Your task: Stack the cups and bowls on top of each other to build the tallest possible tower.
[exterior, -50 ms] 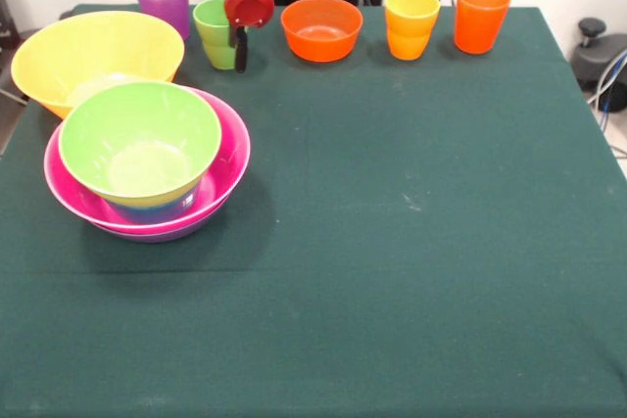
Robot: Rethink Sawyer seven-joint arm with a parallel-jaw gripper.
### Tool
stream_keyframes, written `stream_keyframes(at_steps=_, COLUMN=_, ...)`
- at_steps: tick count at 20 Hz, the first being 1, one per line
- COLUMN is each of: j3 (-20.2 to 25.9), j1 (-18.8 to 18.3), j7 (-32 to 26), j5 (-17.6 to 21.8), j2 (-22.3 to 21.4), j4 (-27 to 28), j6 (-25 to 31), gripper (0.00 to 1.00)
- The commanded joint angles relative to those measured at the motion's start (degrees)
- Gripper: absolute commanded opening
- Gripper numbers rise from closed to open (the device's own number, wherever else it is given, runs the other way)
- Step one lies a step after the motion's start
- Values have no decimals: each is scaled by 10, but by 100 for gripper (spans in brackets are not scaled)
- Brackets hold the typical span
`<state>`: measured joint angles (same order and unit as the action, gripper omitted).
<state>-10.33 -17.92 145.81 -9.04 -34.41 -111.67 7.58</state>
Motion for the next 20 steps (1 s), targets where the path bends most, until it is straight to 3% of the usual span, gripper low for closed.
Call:
stream_keyframes(at_steps=1, j3=37, j1=21, j7=86, j5=-32, j2=-46, j4=-42, j6=48, gripper=100)
stream_keyframes(at_steps=7, j3=29, j1=38, j7=93, j5=-49, j2=-104, j4=-76, j6=97, gripper=100)
stream_keyframes(at_steps=15, j3=30, j1=50, j7=87, j5=-67, j2=-119, j4=-124, j6=93, gripper=100)
stream_keyframes(at_steps=20, j3=53, j1=20, j7=69, j5=-50, j2=-101, j4=-163, j6=25, gripper=100)
